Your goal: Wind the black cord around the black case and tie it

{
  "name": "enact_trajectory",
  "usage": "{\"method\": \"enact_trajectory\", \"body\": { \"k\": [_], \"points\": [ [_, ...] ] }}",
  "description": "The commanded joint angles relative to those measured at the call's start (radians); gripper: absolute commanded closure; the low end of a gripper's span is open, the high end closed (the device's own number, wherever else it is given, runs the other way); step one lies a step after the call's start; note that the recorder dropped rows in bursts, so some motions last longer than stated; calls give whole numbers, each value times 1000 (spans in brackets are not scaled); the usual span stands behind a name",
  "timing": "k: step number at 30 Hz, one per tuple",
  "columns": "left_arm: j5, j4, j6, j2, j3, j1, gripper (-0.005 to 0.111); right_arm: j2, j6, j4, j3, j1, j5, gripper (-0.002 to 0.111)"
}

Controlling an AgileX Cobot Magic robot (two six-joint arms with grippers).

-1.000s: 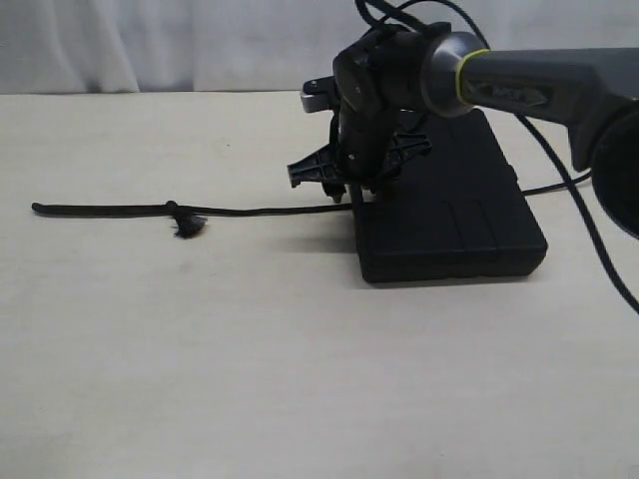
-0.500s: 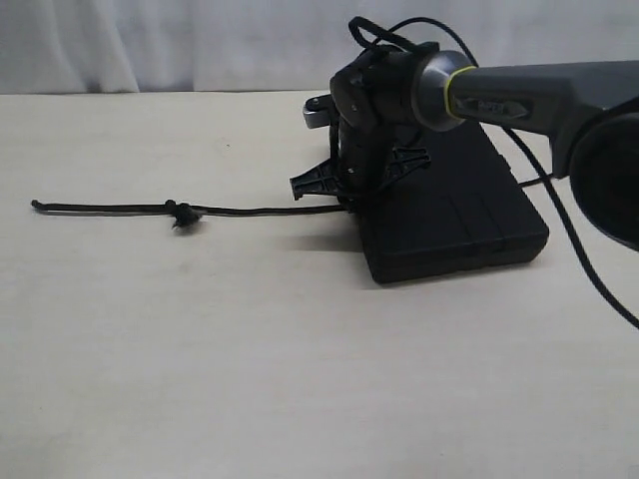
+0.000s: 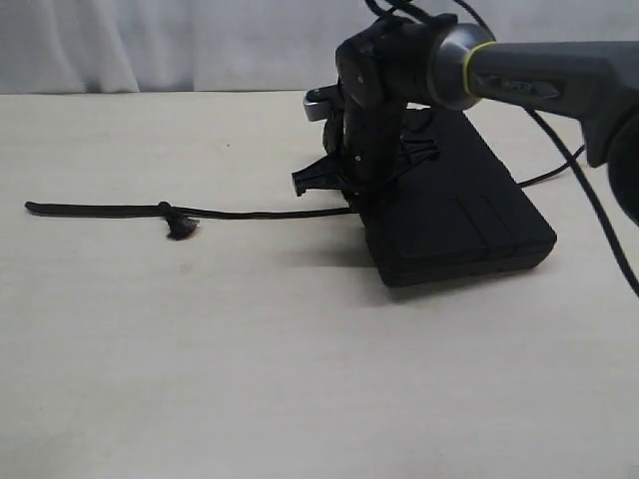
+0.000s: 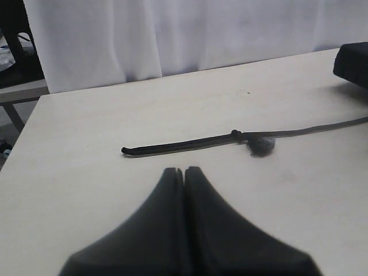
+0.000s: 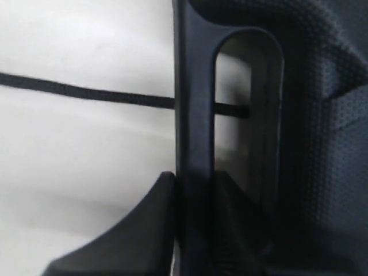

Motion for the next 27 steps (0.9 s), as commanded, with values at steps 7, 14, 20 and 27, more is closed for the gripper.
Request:
{"method": "enact_trajectory", "body": {
  "k": [7,14,20,27],
  "points": [
    [-12,-4,-4,-3,3,2,107,-202,-74,19,-5,-4,134,104],
    [-12,-4,-4,-3,3,2,107,-331,-83,22,-5,-4,143,104],
    [-12,-4,-4,-3,3,2,107,-408,-101,84,-5,-16,137,104],
    [-12,-4,-4,-3,3,2,107,-422,-197,323,37,-89,130,104]
  ]
}}
